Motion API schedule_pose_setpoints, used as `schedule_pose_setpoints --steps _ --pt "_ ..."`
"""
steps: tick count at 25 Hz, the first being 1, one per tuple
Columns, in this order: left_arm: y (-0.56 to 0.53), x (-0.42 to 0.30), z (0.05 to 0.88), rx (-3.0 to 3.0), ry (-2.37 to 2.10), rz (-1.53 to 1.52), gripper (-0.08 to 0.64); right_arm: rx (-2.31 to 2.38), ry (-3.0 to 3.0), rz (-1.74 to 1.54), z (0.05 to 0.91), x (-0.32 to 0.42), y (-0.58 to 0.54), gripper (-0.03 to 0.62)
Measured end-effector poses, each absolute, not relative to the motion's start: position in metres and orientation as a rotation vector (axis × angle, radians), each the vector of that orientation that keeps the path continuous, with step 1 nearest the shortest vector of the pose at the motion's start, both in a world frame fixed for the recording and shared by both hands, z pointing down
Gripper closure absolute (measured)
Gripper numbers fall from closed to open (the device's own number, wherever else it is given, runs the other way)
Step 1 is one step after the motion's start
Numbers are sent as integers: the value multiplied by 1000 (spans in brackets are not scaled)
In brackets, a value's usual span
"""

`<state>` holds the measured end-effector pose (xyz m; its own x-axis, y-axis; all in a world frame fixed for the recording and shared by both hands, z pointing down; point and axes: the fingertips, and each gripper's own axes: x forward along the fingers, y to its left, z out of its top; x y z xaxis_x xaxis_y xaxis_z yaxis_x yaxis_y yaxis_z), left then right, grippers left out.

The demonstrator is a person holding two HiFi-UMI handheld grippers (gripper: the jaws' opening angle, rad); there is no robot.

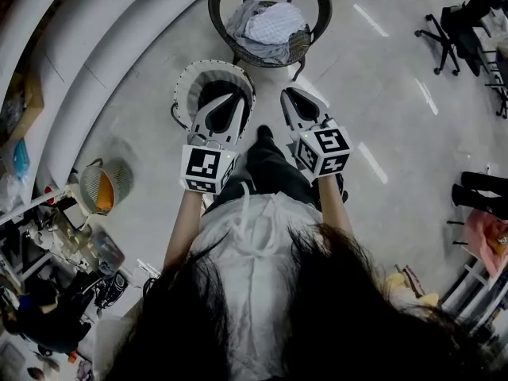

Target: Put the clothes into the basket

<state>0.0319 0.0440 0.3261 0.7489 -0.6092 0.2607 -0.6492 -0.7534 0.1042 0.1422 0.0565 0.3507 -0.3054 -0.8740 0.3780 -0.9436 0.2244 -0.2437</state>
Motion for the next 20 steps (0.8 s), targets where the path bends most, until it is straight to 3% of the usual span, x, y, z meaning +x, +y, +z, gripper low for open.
schedule_pose_setpoints --steps 20 --pt "-120 80 412 2585 -1172 540 512 1481 -2231 791 498 250 -118 546"
